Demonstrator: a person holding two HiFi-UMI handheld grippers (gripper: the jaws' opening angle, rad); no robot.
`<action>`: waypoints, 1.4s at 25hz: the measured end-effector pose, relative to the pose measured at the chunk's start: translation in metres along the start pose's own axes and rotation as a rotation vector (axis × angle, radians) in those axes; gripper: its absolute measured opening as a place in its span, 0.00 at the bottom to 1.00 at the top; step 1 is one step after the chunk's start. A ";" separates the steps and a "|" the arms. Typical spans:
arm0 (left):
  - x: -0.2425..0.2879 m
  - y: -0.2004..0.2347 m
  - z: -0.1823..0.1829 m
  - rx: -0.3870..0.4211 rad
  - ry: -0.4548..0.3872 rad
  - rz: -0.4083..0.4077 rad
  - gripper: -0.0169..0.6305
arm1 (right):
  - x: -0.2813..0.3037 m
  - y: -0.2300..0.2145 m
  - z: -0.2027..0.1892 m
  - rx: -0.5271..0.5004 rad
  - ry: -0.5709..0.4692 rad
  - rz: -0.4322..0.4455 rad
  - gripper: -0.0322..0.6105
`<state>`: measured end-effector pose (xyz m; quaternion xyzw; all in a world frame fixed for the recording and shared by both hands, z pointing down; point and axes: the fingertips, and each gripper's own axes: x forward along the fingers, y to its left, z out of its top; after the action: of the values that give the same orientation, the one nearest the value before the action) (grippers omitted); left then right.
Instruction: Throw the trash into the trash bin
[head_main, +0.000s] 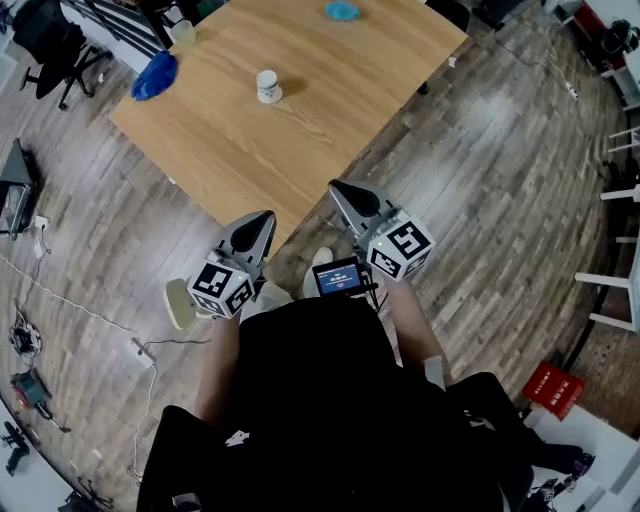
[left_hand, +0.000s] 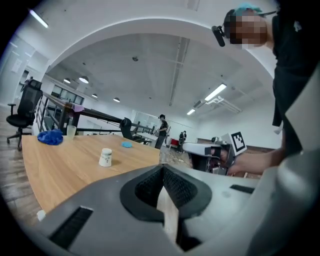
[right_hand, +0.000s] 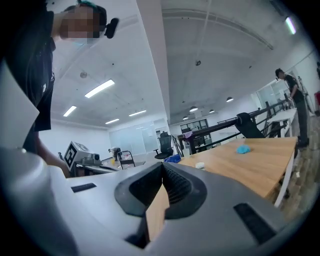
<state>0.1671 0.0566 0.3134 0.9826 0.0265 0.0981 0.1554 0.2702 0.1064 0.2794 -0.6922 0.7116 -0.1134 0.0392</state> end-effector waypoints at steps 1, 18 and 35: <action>0.001 0.006 0.002 0.015 0.005 0.016 0.03 | 0.005 -0.004 0.001 -0.019 0.006 0.007 0.05; 0.108 0.160 0.018 0.097 0.001 0.134 0.26 | 0.070 -0.061 0.018 -0.012 0.000 -0.040 0.05; 0.270 0.305 -0.012 0.116 0.127 0.196 0.60 | 0.114 -0.119 -0.013 0.057 0.087 -0.136 0.05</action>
<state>0.4361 -0.2078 0.4694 0.9796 -0.0544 0.1731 0.0860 0.3788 -0.0076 0.3294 -0.7320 0.6605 -0.1659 0.0204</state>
